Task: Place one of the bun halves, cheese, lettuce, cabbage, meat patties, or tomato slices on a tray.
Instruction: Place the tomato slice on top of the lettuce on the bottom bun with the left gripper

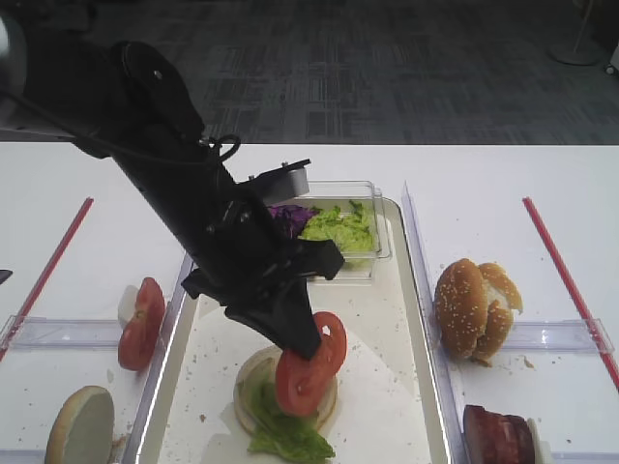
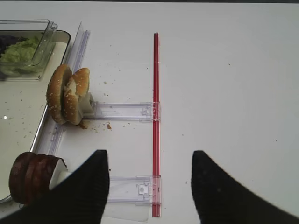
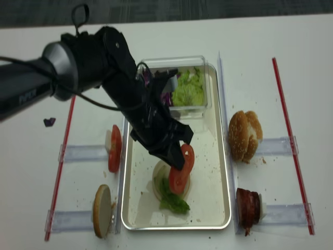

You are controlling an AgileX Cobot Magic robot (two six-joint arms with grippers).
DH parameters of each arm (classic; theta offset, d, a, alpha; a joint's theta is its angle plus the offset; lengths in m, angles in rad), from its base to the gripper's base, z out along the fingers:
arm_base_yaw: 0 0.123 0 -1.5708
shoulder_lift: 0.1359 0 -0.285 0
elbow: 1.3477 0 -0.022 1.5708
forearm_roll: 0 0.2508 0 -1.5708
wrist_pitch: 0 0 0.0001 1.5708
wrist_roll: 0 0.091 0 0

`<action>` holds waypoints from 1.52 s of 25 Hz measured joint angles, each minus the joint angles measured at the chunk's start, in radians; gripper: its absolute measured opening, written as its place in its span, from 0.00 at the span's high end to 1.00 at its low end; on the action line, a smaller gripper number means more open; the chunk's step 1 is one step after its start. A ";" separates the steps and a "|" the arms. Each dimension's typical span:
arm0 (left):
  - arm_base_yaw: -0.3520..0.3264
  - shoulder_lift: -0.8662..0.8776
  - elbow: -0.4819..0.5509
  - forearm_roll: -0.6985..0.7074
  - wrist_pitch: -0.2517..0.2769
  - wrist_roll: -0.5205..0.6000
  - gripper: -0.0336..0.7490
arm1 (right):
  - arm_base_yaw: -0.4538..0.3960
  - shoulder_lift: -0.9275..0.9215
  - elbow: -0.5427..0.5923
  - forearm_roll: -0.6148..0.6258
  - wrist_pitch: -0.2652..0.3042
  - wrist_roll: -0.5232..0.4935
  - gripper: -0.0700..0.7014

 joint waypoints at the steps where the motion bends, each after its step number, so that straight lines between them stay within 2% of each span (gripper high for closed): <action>1: 0.000 0.007 0.000 0.000 0.000 0.005 0.94 | 0.000 0.000 0.000 0.000 0.000 0.000 0.36; 33: 0.000 0.073 0.000 0.024 0.011 0.037 0.94 | 0.000 0.000 0.000 0.000 0.000 -0.004 0.36; 36: 0.000 0.073 0.000 0.027 0.011 0.037 0.92 | 0.000 0.000 0.000 0.000 0.000 -0.004 0.36; 38: 0.000 0.073 0.000 0.031 0.012 0.034 0.87 | 0.000 0.000 0.000 0.000 0.000 -0.004 0.36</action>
